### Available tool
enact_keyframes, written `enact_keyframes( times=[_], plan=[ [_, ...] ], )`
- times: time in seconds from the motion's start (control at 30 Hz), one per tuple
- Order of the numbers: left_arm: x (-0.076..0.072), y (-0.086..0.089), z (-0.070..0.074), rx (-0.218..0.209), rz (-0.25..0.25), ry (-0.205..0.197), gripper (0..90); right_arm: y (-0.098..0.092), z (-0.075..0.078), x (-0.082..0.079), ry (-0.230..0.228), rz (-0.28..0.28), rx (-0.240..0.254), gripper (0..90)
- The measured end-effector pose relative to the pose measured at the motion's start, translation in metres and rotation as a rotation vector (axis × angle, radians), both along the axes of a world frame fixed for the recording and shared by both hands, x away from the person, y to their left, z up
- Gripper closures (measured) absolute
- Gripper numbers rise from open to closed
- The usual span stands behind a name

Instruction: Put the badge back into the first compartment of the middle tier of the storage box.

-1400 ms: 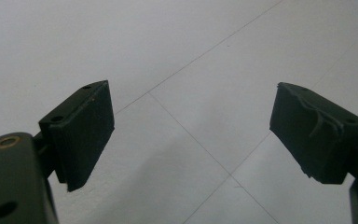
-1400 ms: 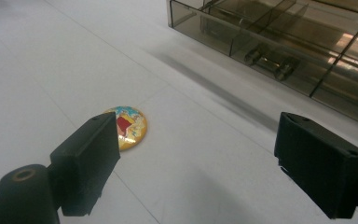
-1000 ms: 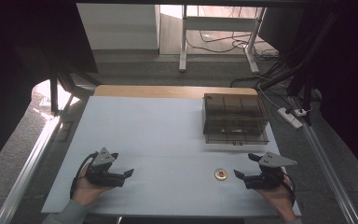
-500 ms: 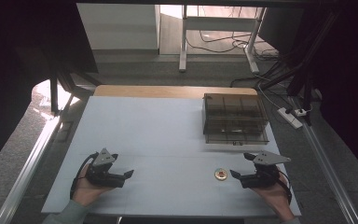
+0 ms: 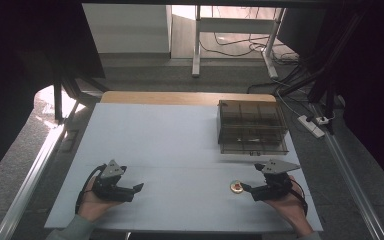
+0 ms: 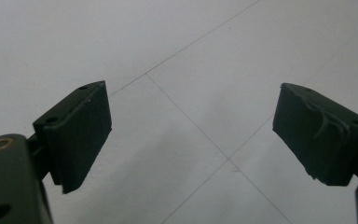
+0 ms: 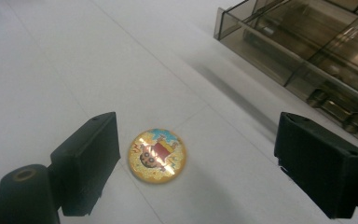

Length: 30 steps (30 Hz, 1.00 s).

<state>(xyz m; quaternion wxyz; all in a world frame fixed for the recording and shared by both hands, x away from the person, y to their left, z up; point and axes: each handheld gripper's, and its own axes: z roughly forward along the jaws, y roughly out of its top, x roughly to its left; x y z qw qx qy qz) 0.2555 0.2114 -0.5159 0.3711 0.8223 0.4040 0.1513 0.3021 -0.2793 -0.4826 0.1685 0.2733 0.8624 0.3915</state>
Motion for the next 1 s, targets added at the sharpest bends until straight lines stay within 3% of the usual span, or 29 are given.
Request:
enact_keyframes(
  times=[0.4, 0.6, 0.7, 1.0],
  plan=[
    [0.000, -0.001, -0.001, 0.002, -0.003, 0.008, 11.9, 0.020, -0.002, 0.009, 0.066, 0.036, -0.074, 14.4],
    [0.000, -0.001, -0.002, 0.006, -0.004, 0.010, 11.8, 0.028, -0.004, 0.015, 0.112, 0.046, -0.139, 14.8],
    [0.000, -0.001, -0.002, 0.007, -0.002, 0.009, 11.7, 0.031, -0.005, 0.017, 0.130, 0.057, -0.143, 15.1],
    [0.000, 0.000, -0.001, 0.007, -0.002, 0.007, 11.7, 0.046, -0.011, 0.025, 0.194, 0.093, -0.239, 16.6]
  ],
)
